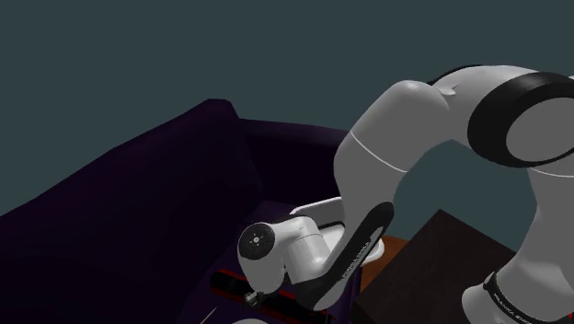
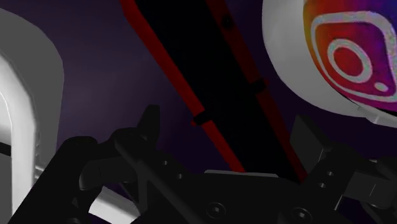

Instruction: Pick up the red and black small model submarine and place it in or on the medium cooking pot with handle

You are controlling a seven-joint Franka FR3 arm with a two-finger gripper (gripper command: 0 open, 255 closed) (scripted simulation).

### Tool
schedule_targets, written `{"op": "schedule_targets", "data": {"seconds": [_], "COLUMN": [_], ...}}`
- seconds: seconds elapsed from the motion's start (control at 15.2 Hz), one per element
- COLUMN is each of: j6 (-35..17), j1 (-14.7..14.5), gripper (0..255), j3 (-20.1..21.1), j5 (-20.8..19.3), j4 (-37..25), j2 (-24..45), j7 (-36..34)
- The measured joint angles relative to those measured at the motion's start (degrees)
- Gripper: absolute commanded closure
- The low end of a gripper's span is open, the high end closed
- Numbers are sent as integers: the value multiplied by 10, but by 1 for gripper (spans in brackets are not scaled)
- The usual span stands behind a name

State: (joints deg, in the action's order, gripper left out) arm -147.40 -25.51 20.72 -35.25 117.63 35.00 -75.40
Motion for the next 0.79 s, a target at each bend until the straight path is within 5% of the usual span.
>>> {"op": "schedule_targets", "data": {"seconds": [0.79], "j6": [-28], "j1": [-19], "gripper": [0], "j3": [-28], "j5": [-29], "j4": [-22], "j2": [50], "j7": [-20]}}
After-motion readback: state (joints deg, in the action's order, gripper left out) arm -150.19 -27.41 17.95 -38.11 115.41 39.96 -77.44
